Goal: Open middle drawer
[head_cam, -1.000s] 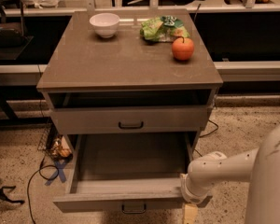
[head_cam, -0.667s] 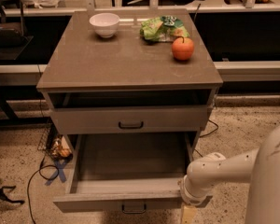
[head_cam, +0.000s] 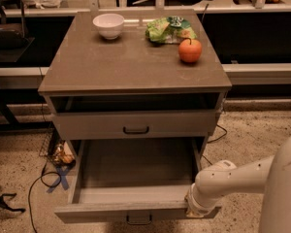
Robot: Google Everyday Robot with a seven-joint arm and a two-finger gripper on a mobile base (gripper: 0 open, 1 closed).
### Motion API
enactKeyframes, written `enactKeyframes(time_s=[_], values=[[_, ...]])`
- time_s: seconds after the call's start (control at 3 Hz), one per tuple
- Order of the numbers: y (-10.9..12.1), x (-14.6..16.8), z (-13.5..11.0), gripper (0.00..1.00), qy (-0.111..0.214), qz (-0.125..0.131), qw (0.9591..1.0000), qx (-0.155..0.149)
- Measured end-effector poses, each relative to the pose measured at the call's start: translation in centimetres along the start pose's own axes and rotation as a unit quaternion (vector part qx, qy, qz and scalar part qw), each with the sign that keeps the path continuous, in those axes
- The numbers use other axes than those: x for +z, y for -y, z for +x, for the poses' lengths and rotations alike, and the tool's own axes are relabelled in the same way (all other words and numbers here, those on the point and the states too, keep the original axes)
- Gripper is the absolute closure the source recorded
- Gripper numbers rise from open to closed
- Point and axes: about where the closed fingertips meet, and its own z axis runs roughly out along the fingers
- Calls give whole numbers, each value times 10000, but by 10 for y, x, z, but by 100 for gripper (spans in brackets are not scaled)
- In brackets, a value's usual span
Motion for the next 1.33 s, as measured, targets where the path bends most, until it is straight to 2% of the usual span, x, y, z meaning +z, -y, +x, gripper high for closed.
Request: enactKeyframes(time_s=[0.33,0.67,1.0,1.33], values=[[-4,-2,3,95,6,44,10000,-4],[-7,-7,6,0,32,75,10000,-12],[-7,-7,6,0,32,75,10000,-12],[-22,-18,16,0,55,105,9999,-28]])
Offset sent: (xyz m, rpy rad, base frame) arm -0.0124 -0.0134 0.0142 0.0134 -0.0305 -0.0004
